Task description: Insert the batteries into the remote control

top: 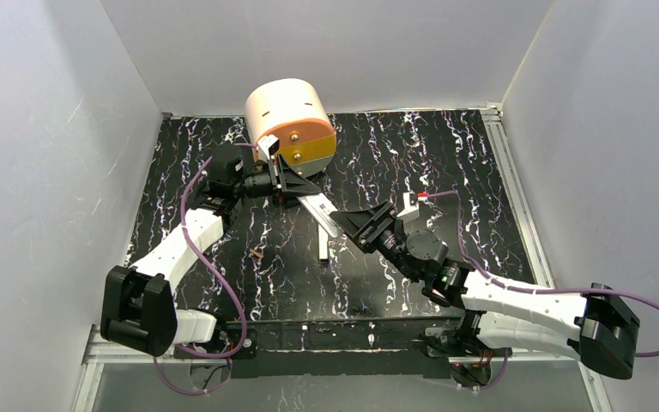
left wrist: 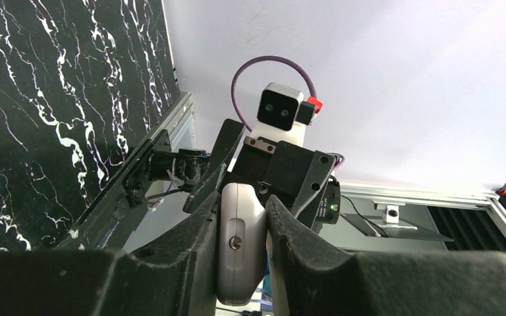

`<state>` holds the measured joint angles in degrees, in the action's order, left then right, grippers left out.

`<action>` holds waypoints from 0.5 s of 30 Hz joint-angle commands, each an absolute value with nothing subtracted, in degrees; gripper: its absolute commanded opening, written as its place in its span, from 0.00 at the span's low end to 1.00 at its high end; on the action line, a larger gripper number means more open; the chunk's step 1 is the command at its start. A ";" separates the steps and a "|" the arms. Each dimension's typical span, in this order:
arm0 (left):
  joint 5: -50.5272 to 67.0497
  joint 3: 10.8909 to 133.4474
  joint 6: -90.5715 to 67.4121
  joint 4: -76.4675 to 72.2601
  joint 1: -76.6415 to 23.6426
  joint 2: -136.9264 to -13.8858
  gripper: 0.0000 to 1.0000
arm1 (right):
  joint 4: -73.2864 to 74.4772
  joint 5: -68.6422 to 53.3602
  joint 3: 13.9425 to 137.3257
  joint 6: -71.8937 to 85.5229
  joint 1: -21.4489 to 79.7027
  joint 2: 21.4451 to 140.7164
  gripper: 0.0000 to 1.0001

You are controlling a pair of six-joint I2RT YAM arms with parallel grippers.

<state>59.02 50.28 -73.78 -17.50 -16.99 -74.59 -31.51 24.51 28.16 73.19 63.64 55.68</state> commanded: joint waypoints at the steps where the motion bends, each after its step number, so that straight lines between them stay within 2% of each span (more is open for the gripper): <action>1: 61.19 51.87 -75.50 -20.20 -16.96 -74.35 0.00 | -38.19 22.72 28.29 75.01 62.31 54.78 0.76; 10: 61.35 51.01 -77.31 -22.80 -16.96 -74.35 0.00 | -38.64 16.53 28.45 78.85 58.73 57.83 0.57; 15: 61.00 50.30 -77.82 -23.42 -16.95 -73.96 0.00 | -38.86 13.68 29.46 78.66 58.21 60.13 0.51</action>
